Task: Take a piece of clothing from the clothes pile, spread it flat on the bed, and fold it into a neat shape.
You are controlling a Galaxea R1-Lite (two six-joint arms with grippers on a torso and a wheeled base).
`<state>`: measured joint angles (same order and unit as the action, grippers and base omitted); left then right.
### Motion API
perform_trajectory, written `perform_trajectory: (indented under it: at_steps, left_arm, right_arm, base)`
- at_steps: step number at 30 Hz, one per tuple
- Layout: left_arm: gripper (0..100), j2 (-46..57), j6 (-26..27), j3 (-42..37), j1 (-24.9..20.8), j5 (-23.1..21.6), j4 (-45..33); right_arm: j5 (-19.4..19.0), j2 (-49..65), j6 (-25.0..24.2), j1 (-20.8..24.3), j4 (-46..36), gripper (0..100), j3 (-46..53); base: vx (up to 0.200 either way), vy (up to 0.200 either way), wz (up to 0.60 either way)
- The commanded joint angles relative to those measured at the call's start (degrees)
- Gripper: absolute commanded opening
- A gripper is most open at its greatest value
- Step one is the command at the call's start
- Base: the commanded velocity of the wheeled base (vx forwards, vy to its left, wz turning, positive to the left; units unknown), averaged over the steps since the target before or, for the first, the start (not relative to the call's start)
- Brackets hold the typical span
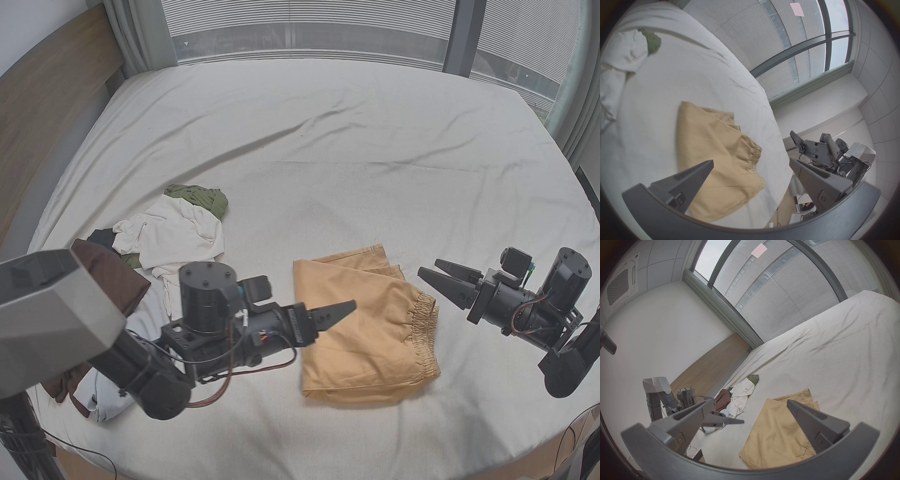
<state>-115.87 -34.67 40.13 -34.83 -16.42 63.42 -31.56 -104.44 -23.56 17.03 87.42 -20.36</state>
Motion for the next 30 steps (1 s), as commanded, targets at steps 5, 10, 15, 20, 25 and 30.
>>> perform_trajectory:
  at_steps: [5, 10, 15, 20, 25, 30]
  left_arm:
    - [100, 15.94, 10.06, -10.07, 9.69, -0.89, 1.01]
    - [100, 19.98, 10.68, -15.79, 14.44, -4.85, 1.10]
    - [100, 20.16, 17.27, -20.88, 18.39, -7.05, 1.62]
    - [100, 18.75, 21.93, -25.10, 20.50, -12.76, 3.82]
    - [100, 17.26, 22.54, -26.86, 20.41, -13.11, 4.35]
    - [100, 16.38, 23.95, -27.21, 20.15, -13.11, 4.35]
  right_arm:
    - [0.54, -0.59, 0.10, 2.13, -0.14, 100, 1.37]
    - [0.62, -2.00, 0.10, 1.78, -0.32, 100, 1.90]
    - [0.80, -5.34, 1.77, -0.16, -1.73, 100, 3.04]
    - [0.80, -6.13, 5.72, -3.14, -8.84, 100, 3.57]
    - [0.80, -7.36, 7.92, -5.78, -12.98, 100, 3.92]
    - [0.80, -11.75, 11.17, -8.42, -14.12, 100, 4.19]
  base:
    - [0.000, 0.000, 0.00]
    - [0.000, 0.000, 0.00]
    - [0.000, 0.000, 0.00]
    - [0.000, 0.000, 0.00]
    - [0.000, 0.000, 0.00]
    - [0.000, 0.000, 0.00]
